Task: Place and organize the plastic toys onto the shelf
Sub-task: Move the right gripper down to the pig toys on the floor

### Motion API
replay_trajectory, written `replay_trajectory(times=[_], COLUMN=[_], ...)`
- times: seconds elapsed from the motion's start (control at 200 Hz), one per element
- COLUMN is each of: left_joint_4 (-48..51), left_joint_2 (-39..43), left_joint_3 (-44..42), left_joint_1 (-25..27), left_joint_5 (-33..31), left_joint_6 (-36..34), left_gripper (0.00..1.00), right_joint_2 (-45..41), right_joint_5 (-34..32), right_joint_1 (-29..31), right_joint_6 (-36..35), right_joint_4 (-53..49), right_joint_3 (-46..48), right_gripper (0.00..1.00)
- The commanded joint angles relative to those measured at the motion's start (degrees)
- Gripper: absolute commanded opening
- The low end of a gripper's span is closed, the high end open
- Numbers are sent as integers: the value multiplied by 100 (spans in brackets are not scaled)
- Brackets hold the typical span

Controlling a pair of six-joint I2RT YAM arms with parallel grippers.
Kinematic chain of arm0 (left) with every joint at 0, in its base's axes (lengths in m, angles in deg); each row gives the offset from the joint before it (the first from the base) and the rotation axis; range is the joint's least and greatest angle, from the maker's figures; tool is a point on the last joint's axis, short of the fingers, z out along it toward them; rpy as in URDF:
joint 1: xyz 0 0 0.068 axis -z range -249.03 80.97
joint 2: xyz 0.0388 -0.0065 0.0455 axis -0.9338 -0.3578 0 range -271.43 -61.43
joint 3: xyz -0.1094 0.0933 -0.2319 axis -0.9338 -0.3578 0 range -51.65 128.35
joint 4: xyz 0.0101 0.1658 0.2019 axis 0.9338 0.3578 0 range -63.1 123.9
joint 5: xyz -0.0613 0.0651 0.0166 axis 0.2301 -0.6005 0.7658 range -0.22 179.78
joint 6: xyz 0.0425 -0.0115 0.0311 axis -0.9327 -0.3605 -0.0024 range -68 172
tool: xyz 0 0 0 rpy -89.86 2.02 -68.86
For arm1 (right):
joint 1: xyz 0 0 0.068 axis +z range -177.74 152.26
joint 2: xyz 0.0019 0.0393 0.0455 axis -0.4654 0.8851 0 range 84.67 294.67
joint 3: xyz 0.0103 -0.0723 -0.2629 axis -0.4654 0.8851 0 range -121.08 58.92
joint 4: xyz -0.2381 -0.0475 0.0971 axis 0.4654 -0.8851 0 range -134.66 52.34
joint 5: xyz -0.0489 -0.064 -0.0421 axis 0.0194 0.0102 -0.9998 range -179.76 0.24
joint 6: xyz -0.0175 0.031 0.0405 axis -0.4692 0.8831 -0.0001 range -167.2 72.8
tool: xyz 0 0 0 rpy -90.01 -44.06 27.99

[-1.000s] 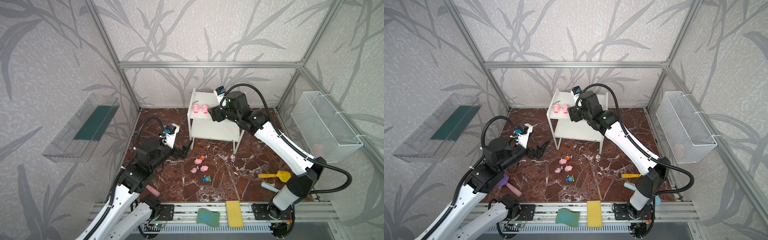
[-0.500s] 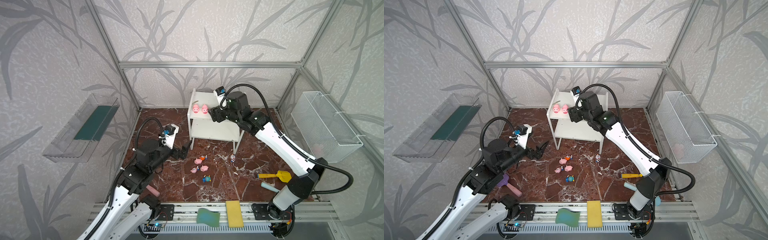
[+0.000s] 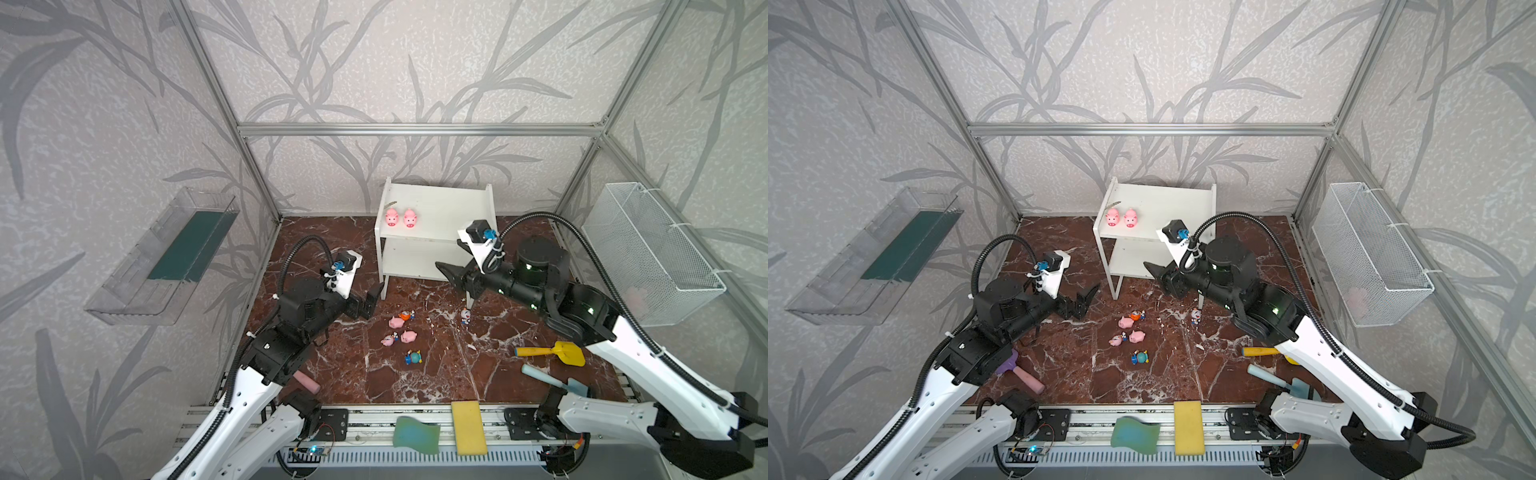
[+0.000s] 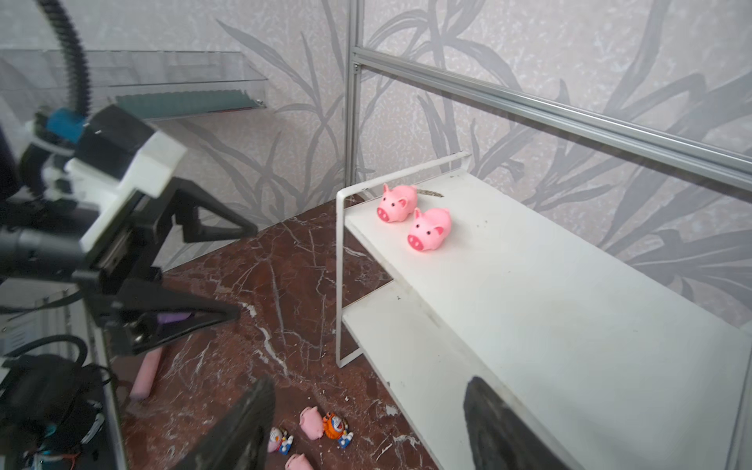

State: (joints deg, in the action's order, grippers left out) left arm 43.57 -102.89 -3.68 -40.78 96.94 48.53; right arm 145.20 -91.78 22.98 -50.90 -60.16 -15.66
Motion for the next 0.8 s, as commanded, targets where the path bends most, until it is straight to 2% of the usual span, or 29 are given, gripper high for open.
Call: replay_trajectory(times=[0.0, 0.185, 0.325, 0.575, 0.725, 0.795], left_joint_4=[114, 534, 677, 971, 807, 787], left_joint_2=[36, 173, 473, 819, 971, 970], left_joint_3=[-34, -190, -372, -562, -673, -683], left_joint_1=[-7, 13, 30, 57, 55, 58], left_joint_5=[-163, -232, -259, -367, -295, -254], left_joint_6=[-217, -84, 97, 177, 199, 206], left_gripper=[99, 99, 99, 99, 99, 99], right_joint_2=[-352, -766, -522, 878, 1868, 2250], right_joint_5=[-179, -545, -670, -681, -554, -707], right_joint_1=[408, 1153, 1481, 1506, 1503, 1500], right_joint_6=[-192, 204, 747, 2074, 2383, 2514], right_joint_4=[-21, 97, 510, 1207, 1359, 1357], right_joint_3=[637, 1772, 2442, 3029, 2903, 2816], right_gripper=[73, 72, 67, 53, 49, 48])
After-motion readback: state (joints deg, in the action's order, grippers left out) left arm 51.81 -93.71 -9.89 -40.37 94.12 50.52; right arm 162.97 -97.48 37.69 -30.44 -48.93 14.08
